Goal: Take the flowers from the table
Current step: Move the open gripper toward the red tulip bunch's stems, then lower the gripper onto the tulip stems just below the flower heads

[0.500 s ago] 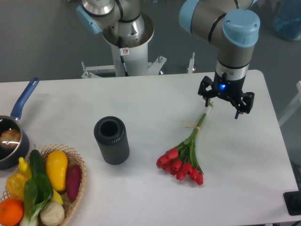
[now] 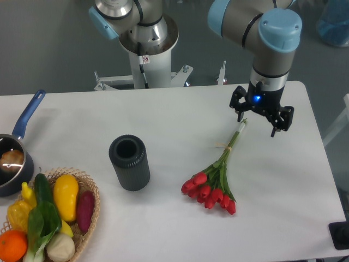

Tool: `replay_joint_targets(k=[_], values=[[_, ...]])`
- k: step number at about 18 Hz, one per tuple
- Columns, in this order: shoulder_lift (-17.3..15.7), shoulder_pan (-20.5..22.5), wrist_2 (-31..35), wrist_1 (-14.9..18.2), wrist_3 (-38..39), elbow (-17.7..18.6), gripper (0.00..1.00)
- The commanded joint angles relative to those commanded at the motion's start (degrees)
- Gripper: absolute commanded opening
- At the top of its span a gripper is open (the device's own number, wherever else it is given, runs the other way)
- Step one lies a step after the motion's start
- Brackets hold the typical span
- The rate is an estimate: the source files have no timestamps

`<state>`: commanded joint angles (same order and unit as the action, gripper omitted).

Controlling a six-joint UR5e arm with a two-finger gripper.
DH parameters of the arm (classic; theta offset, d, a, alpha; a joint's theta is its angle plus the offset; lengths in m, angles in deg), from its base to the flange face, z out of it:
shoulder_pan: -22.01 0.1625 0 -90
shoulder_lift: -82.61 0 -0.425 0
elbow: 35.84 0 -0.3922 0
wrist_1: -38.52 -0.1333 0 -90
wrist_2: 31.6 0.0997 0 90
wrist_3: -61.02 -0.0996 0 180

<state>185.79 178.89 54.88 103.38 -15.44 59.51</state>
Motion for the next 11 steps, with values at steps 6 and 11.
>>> replay_joint_targets(k=[6,11], values=[[-1.59,-0.17,-1.32,-1.66,5.16,6.61,1.00],[6.22,-1.84,-2.90,-8.88,10.81,6.17,1.00]])
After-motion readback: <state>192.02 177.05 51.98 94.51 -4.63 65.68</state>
